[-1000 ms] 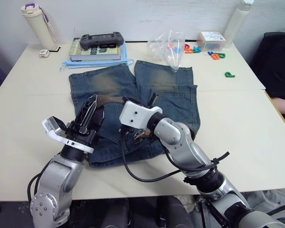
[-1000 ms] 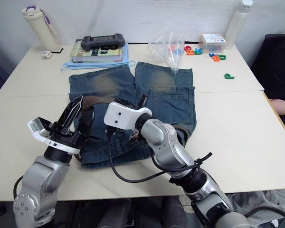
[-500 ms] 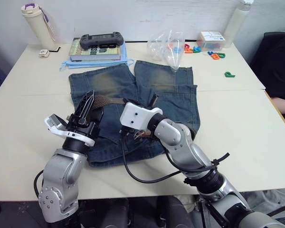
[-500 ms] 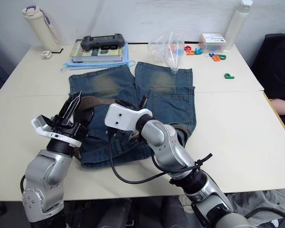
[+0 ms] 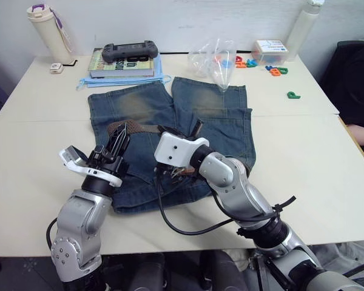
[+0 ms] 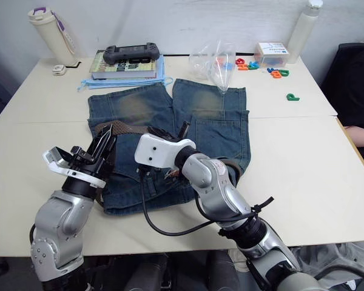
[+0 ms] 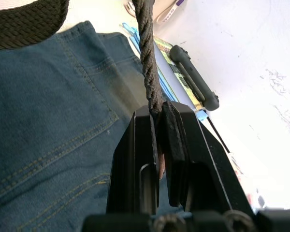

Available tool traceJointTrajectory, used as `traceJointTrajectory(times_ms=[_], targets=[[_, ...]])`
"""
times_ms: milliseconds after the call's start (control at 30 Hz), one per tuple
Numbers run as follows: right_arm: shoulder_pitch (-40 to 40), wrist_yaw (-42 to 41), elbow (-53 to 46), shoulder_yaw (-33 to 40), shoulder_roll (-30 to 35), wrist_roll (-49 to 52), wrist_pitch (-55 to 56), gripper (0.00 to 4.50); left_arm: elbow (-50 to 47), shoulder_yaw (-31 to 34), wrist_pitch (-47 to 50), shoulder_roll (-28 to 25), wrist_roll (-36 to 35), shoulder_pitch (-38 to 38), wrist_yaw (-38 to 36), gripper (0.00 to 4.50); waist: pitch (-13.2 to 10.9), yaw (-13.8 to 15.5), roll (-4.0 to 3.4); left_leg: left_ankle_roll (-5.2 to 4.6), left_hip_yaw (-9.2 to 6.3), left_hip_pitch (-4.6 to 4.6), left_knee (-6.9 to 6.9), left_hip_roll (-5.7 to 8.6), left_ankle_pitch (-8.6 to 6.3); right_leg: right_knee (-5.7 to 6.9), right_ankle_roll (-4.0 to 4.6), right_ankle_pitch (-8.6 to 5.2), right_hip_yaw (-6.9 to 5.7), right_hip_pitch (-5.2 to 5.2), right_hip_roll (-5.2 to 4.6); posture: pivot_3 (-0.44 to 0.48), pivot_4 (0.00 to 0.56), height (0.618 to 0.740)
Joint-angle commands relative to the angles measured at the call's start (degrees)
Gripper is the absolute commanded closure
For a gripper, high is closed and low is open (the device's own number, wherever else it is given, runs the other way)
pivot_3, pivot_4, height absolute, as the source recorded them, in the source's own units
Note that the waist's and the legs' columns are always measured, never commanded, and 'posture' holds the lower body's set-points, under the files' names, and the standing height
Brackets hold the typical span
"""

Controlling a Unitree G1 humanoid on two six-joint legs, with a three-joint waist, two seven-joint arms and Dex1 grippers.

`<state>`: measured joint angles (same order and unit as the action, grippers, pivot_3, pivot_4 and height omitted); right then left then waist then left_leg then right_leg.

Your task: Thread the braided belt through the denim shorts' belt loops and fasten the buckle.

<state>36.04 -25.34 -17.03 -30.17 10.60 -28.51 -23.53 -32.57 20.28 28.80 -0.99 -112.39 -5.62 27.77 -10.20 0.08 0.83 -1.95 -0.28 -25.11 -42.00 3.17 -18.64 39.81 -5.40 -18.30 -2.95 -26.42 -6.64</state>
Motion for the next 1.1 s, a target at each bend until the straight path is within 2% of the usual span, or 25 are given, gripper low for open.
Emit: traceJointTrajectory(times_ms=[33, 133, 200, 233, 467, 567, 667, 833, 1000, 1100], targets=[[0.5, -0.4, -3.9, 0.2, -0.3, -0.3, 2.9, 4.5, 0.8, 1.7, 1.4, 0.2, -0.6, -1.2, -2.0, 4.47, 0.0, 0.0, 0.0, 0.0, 0.0, 0.0, 0.0, 0.0, 0.0, 0.0, 0.0, 0.0, 0.0, 0.0, 0.0, 0.0, 0.15, 0.667], [0.2, -0.1, -3.9, 0.6, -0.8, 0.1, 3.0, 4.5, 1.3, 3.0, 2.3, 0.2, -0.6, -1.7, -3.0, 4.47, 0.0, 0.0, 0.0, 0.0, 0.0, 0.0, 0.0, 0.0, 0.0, 0.0, 0.0, 0.0, 0.0, 0.0, 0.0, 0.0, 0.15, 0.667], [-0.1, -0.3, -4.0, 1.1, -1.2, 0.7, 2.6, 3.6, 1.6, 3.3, 3.1, -0.1, -0.6, -1.7, -3.4, 4.5, 0.0, 0.0, 0.0, 0.0, 0.0, 0.0, 0.0, 0.0, 0.0, 0.0, 0.0, 0.0, 0.0, 0.0, 0.0, 0.0, 0.15, 0.667], [-0.4, -0.6, -4.3, 1.5, -1.5, 1.3, 2.1, 3.31, 1.4, 3.4, 3.0, 0.2, -0.6, -1.7, -3.2, 4.5, 0.0, 0.0, 0.0, 0.0, 0.0, 0.0, 0.0, 0.0, 0.0, 0.0, 0.0, 0.0, 0.0, 0.0, 0.0, 0.0, 0.15, 0.667], [-3.2, -3.2, -5.6, 6.5, -0.4, 5.0, -3.1, 0.07, -1.5, 5.1, 2.4, -0.6, -0.6, 0.1, -0.9, 4.5, 0.0, 0.2, 0.01, 0.0, -0.02, 0.0, 0.0, 0.0, 0.0, -0.02, 0.0, 0.0, 0.0, 0.02, -0.01, 0.0, 0.15, 0.667], [-5.9, -5.3, -6.7, 11.3, 0.9, 9.3, -5.9, 0.02, -3.4, 5.5, 3.3, -2.8, -0.6, 4.0, -1.1, 4.5, 0.0, 0.1, 0.01, 0.0, -0.01, 0.0, 0.01, 0.0, 0.0, -0.06, 0.0, 0.0, 0.01, 0.02, -0.01, 0.0, 0.15, 0.667], [-7.8, -6.9, -8.3, 16.3, -0.7, 15.6, -10.8, 0.02, -4.9, 5.1, 3.3, -3.8, -0.6, 7.9, -2.0, 4.5, 0.0, 0.1, 0.01, 0.0, -0.01, 0.0, 0.01, -0.01, 0.0, -0.06, 0.0, 0.0, 0.03, 0.02, -0.02, 0.0, 0.15, 0.667], [-9.6, -12.6, -10.9, 24.1, -1.4, 28.9, -22.7, 0.02, -6.7, 3.9, 4.9, -7.0, -0.6, 16.2, -7.9, 4.5, 0.0, 0.0, -0.03, 0.05, -0.03, 0.03, 0.02, -0.15, -0.05, -0.03, 0.16, -0.09, -0.02, 0.02, 0.0, 0.0, 0.15, 0.667], [-7.9, -18.2, -13.3, 28.7, 2.5, 40.4, -31.3, 0.02, -7.8, 2.5, 6.5, -11.5, -0.6, 24.5, -14.9, 4.5, -0.1, 0.0, -0.09, -0.01, -0.05, 0.0, 0.03, -0.19, -0.15, -0.11, 0.22, -0.12, -0.04, 0.02, -0.03, 0.0, 0.15, 0.667], [-6.4, -18.3, -13.5, 30.4, 4.2, 44.6, -33.9, 0.02, -6.2, 3.0, 9.1, -15.3, -0.6, 30.0, -20.7, 4.5, -0.1, -0.1, -0.12, -0.09, -0.04, 0.01, 0.04, -0.23, -0.27, -0.19, 0.42, -0.23, -0.04, 0.02, -0.03, 0.0, 0.15, 0.667]])
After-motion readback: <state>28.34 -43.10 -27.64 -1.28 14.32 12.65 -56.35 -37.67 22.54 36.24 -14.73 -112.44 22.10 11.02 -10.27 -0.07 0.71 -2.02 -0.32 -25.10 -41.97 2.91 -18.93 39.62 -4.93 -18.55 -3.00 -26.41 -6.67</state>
